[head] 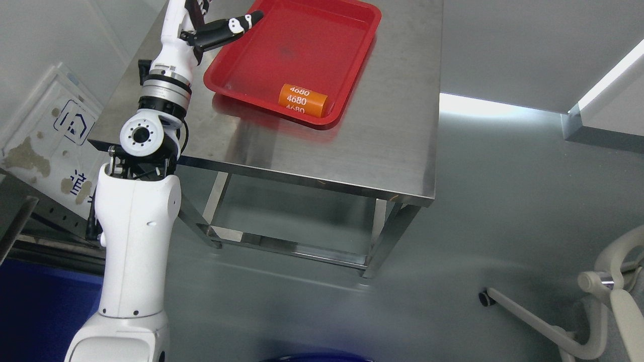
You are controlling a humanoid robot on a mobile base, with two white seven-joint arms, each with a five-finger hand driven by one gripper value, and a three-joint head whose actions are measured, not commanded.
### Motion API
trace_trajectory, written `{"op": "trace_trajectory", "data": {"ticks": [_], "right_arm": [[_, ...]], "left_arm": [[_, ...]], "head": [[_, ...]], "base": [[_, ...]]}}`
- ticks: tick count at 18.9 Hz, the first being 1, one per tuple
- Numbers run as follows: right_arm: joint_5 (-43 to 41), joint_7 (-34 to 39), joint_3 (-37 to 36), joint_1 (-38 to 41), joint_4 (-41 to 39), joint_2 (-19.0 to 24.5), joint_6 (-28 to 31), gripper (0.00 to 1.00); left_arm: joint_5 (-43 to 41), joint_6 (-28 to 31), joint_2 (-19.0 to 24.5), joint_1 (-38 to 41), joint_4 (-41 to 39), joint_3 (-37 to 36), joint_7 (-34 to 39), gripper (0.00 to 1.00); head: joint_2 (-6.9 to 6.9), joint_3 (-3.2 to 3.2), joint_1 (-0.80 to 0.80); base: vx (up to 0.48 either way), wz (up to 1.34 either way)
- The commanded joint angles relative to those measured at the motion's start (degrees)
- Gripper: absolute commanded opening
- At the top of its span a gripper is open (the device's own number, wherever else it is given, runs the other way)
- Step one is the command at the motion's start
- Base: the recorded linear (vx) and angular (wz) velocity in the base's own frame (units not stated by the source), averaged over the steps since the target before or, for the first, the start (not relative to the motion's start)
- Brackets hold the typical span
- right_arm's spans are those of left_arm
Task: Grab orange capacitor from left shelf to right desk
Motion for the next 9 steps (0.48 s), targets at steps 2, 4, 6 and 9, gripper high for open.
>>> {"op": "trace_trajectory", "data": {"ticks": [2,4,6,9], "right_arm": [[0.0,-0.01,-0.62,0.79,-1.93,-1.0,0.0,1.0],[0.0,-0.01,-0.62,0.79,-1.93,-1.0,0.0,1.0],[0.0,-0.01,-0.62,0.79,-1.93,-1.0,0.0,1.0],[0.0,-0.01,-0.62,0.79,-1.93,-1.0,0.0,1.0]], "left_arm": [[-0.59,-0.37,4.02,8.14,-5.55,10.23,-0.02,1.0],[-0.59,-0.55,5.35,10.95,-5.55,10.23,-0.02,1.0],[-0.59,-0.81,5.44,11.84,-5.55,10.31,-0.02,1.0],[-0.59,-0.72,5.44,11.84,-5.46,10.23,-0.11,1.0]], "head": [[0.0,0.0,0.0],[0.0,0.0,0.0],[0.0,0.0,0.0],[0.0,0.0,0.0]], "base": [[0.0,0.0],[0.0,0.0],[0.0,0.0],[0.0,0.0]]}}
